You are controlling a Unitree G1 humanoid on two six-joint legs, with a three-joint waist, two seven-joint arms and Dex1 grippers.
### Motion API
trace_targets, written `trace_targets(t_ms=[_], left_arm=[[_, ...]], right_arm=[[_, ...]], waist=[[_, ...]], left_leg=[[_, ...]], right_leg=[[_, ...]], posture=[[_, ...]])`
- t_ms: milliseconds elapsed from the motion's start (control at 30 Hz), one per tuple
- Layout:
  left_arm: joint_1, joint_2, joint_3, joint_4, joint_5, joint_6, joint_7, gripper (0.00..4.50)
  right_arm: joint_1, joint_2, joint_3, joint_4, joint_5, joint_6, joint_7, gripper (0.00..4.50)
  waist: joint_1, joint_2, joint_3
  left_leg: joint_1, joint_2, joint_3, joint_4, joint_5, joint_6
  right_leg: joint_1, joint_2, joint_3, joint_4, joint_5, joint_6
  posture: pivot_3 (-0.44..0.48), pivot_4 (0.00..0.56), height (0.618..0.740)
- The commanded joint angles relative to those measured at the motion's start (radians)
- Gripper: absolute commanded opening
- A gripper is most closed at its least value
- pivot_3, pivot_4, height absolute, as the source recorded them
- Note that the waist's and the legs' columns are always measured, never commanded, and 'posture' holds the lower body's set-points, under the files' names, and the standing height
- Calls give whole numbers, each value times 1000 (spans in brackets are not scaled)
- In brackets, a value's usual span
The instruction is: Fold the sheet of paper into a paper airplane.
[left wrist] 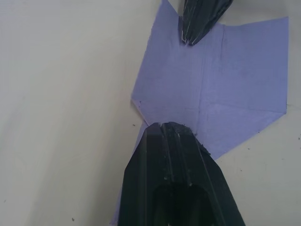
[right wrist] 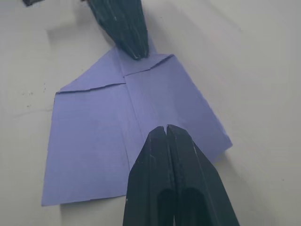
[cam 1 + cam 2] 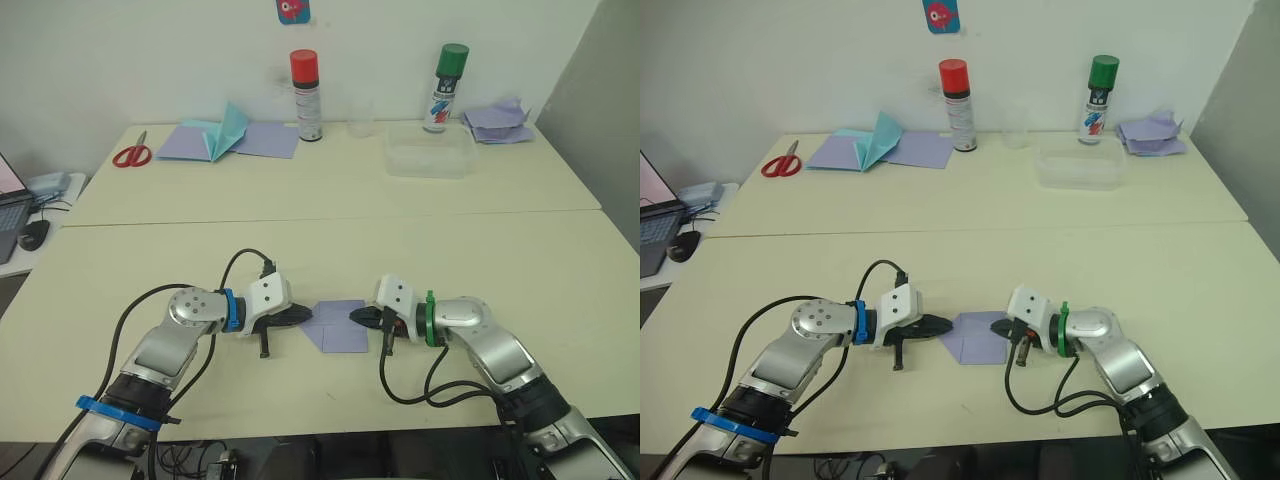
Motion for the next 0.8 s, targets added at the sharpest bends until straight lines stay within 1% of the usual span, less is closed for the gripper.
trace_targets(t_ms=[33, 133, 167, 267, 300, 367, 467, 600, 700, 800], left_arm=[[22, -5, -35, 48, 48, -6, -1, 0], [29, -6, -43, 71, 64, -31, 4, 0], [32, -6, -42, 79, 66, -34, 9, 0], [40, -6, -43, 98, 78, -53, 14, 0], [42, -6, -46, 102, 82, -62, 13, 0], [44, -7, -51, 106, 90, -79, 15, 0], [45, -19, -48, 99, 80, -73, 22, 0], [47, -23, -48, 91, 77, -67, 21, 0], [50, -22, -45, 86, 76, -65, 21, 0], [50, -22, -45, 84, 76, -65, 23, 0]], right_arm=[[-8, -45, -120, -154, 144, 195, 15, 952], [2, -96, -191, -228, 248, 392, 8, 2061], [3, -105, -220, -246, 291, 497, -9, 2378], [-14, -89, -296, -253, 397, 758, -63, 3601], [-25, -77, -314, -245, 417, 817, -82, 3929], [-54, -32, -344, -217, 437, 907, -134, 3929], [-84, 35, -369, -187, 444, 988, -199, 3929], [-122, 162, -401, -144, 440, 1102, -295, 3929], [-137, 234, -436, -99, 471, 1128, -363, 3929], [-150, 267, -452, -73, 493, 1128, -413, 3929]], waist=[[2, 0, 0], [8, 0, 0], [12, 0, 0], [14, 0, 0], [14, 0, 0], [14, 0, 0], [15, 1, 0], [15, 1, -1], [15, 2, -2], [13, 3, -3]], left_leg=[[0, 0, 0, 0, 0, 0], [0, 0, 0, 0, 0, 0], [0, 0, 0, 0, 0, 0], [0, 1, 0, 0, 0, 0], [0, 1, 0, 0, 0, 0], [0, 1, 0, 0, 0, 1], [0, 1, 1, 0, 0, 1], [0, 0, 1, 0, 0, 1], [0, 0, 1, 0, 0, 1], [1, 0, 1, 0, 0, 1]], right_leg=[[0, 0, 0, 0, 0, 0], [0, 0, 0, -1, 0, 0], [0, 0, 0, -1, 0, 0], [0, 0, 0, -1, 0, 0], [0, -1, 0, -1, 0, 0], [0, -1, 0, -1, 0, 0], [0, -1, 0, 0, 0, 0], [0, -1, 0, 0, 0, 0], [-1, -1, 0, 0, 0, 0], [-1, -1, 0, 0, 0, 0]], posture=[[0, 150, 740], [0, 150, 740], [0, 150, 740], [0, 150, 740], [0, 150, 740], [0, 150, 740], [0, 150, 740], [0, 150, 740], [0, 150, 740], [0, 150, 740]])
